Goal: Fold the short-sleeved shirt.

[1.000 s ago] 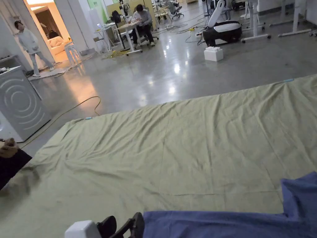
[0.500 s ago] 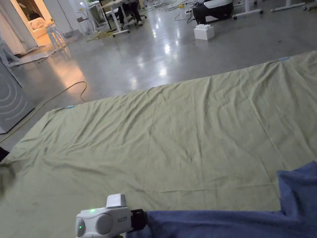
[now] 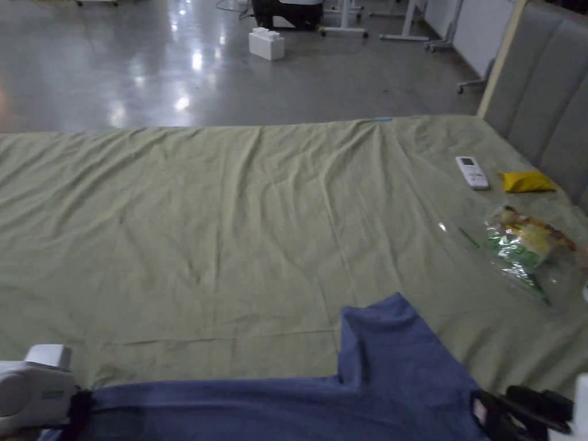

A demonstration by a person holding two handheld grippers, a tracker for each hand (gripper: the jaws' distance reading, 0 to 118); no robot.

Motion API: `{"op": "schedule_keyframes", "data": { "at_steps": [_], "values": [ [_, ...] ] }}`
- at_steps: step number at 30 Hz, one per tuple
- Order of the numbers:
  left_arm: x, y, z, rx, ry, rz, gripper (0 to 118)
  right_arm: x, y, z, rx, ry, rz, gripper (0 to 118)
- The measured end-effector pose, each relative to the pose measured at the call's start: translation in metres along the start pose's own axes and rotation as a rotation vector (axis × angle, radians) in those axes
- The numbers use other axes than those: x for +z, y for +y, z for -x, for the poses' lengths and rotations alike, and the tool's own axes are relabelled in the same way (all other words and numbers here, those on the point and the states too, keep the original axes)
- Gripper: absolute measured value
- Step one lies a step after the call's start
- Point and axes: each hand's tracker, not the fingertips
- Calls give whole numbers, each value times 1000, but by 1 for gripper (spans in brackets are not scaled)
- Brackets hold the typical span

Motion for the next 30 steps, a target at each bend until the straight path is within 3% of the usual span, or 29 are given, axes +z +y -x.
{"op": "schedule_keyframes", "data": {
  "at_steps": [1,2,5,6,7,8,10,13,14,15,16,19,22,24,30],
  "values": [
    [-1,2,-1,5,0,5,5,-17,12,-9,-3,10,62,78],
    [-2,4,1,23,-2,12,5,-44,29,-22,-21,6,145,92],
    [7,2,-5,39,-6,25,5,-119,53,-52,-79,-4,286,90],
    [8,0,-5,43,-8,23,5,-140,52,-58,-102,-35,321,90],
    [10,0,-4,47,-12,19,5,-163,52,-63,-77,-90,372,88],
    [11,-2,-3,56,-19,13,5,-182,51,-65,-8,-131,425,85],
    [12,-6,-1,83,-31,-6,5,-204,41,-63,58,-179,459,70],
    [12,-8,3,93,-45,-24,5,-216,27,-53,98,-161,500,59],
    [12,-10,3,96,-46,-29,5,-211,26,-46,118,-173,477,46],
    [12,-9,4,98,-47,-34,5,-207,28,-43,140,-178,454,15],
    [13,-9,4,97,-41,-40,4,-206,29,-43,133,-135,455,1],
    [20,-5,8,52,-60,-57,4,-208,31,-42,95,-140,451,1],
    [53,2,23,122,-62,-226,3,-184,40,-38,116,-118,251,0],
    [80,4,36,195,-151,-301,3,-164,48,-39,50,-69,188,0],
    [136,-44,41,126,-144,-414,3,-78,25,-38,-20,-73,33,0]
  ]
}}
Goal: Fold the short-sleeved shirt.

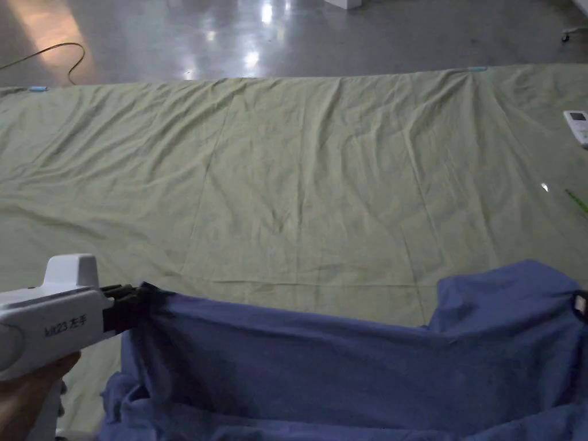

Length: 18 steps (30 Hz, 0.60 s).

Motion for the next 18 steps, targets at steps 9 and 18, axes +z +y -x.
{"op": "schedule_keyframes", "data": {
  "at_steps": [9,18],
  "values": [
    [107,-117,14,117,-70,-2,3,127,-114,-21,-141,-5,-12,0],
    [98,-179,26,141,-58,114,3,108,-163,-5,-97,-79,107,0]
  ]
}}
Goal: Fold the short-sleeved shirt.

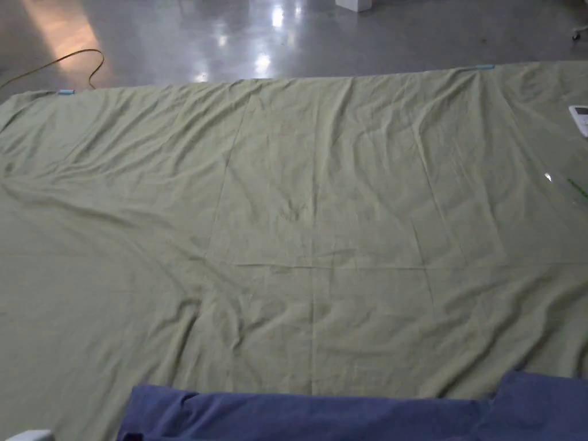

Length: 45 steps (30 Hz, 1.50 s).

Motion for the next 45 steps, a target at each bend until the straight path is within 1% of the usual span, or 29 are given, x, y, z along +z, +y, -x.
{"op": "schedule_keyframes", "data": {
  "at_steps": [2,3,4,5,6,7,8,9,10,13,15,17,18,20,21,23,25,26,27,28,31,32,33,34,36,39,40,42,45],
  "values": [
    [-10,0,3,-16,6,3,3,-13,-6,-2,33,9,28,0],
    [-14,0,4,-21,3,12,6,-17,-6,-1,41,2,37,0],
    [-18,1,6,-23,15,28,17,-21,-7,0,44,7,34,1],
    [-20,1,7,-25,23,36,36,-23,-6,-1,55,5,49,3],
    [-16,3,11,-27,49,6,66,-22,-8,-3,56,2,54,22],
    [-10,3,8,-20,67,-10,83,-19,-8,-4,57,-22,41,51],
    [0,7,7,-9,97,-59,87,-13,-6,-4,55,-46,23,76],
    [17,11,2,-9,105,-129,86,0,-3,-3,45,-47,-39,84],
    [31,15,-3,-9,112,-193,86,8,-4,-8,35,-32,-93,81],
    [85,34,-29,-39,115,-392,87,49,9,4,1,31,-248,81],
    [121,43,-61,-44,142,-522,89,77,14,21,13,69,-361,81],
    [154,43,-93,-89,171,-658,91,107,18,41,26,106,-499,83],
    [166,40,-109,-133,199,-727,92,124,22,65,47,132,-549,85],
    [176,35,-121,-185,241,-794,91,142,25,83,100,156,-627,85],
    [181,33,-131,-214,254,-818,91,149,27,92,150,153,-667,85],
    [182,33,-142,-224,245,-799,90,158,33,114,190,140,-706,85],
    [183,32,-151,-209,232,-780,83,161,34,126,222,97,-762,85],
    [184,30,-155,-211,220,-782,78,163,36,131,262,86,-801,84],
    [184,29,-157,-219,214,-786,66,162,36,135,250,100,-774,79],
    [185,28,-161,-229,218,-796,57,162,37,137,246,108,-761,70],
    [188,26,-174,-263,255,-797,47,165,33,138,225,169,-762,56],
    [188,26,-176,-287,248,-791,34,166,32,139,222,175,-758,44],
    [188,26,-177,-296,239,-784,12,166,30,141,215,173,-753,28],
    [188,22,-178,-295,238,-798,5,167,29,140,218,167,-758,19],
    [193,18,-180,-300,221,-863,3,167,27,139,209,177,-754,2],
    [192,19,-184,-302,207,-831,3,166,27,138,132,217,-703,0],
    [191,19,-185,-313,209,-827,3,169,28,139,163,199,-753,0],
    [191,19,-185,-325,196,-810,3,171,29,140,169,192,-736,0],
    [191,20,-185,-298,152,-806,3,172,28,140,179,190,-744,0]
  ]
}}
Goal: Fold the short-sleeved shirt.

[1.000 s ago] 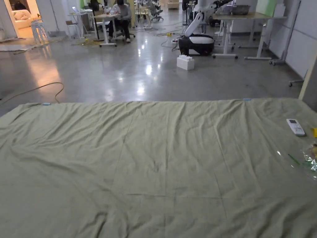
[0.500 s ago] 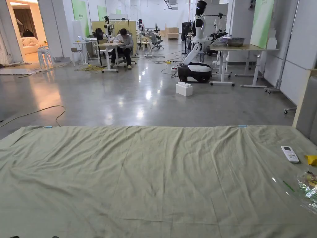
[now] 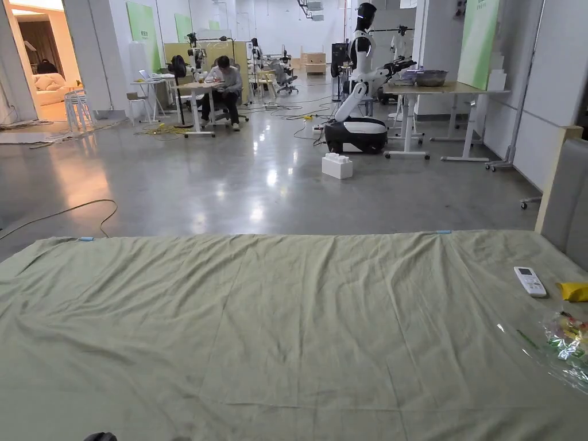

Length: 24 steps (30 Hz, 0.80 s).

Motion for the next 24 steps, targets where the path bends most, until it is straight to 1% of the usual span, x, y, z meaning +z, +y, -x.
{"op": "schedule_keyframes", "data": {
  "at_steps": [7,11,14,16,17,18,19,20,21,22,23,24],
  "values": [
    [-6,-1,4,8,-26,40,3,3,-2,-4,-12,-6,8,0],
    [-8,-6,15,37,-43,65,3,5,-1,-6,-34,-35,20,0],
    [-9,-13,32,99,-58,111,3,6,-1,-10,-59,-27,30,0],
    [-14,-19,47,168,-139,158,4,6,-2,-10,-68,-29,36,0],
    [-19,-27,57,218,-204,172,5,5,-3,-11,-77,-29,45,0],
    [-24,-35,65,269,-224,143,16,4,-5,-12,-87,-24,53,0],
    [-30,-43,74,314,-235,135,31,3,-7,-13,-95,-16,67,0],
    [-42,-55,87,376,-257,169,53,3,-9,-13,-102,-6,92,0],
    [-55,-67,97,433,-267,235,85,3,-11,-13,-99,-4,103,0],
    [-67,-79,105,476,-258,288,101,4,-12,-12,-95,-2,110,0],
    [-80,-94,117,530,-263,348,108,6,-14,-12,-92,2,118,0],
    [-92,-112,129,590,-303,426,108,6,-16,-12,-92,9,132,0]
  ]
}}
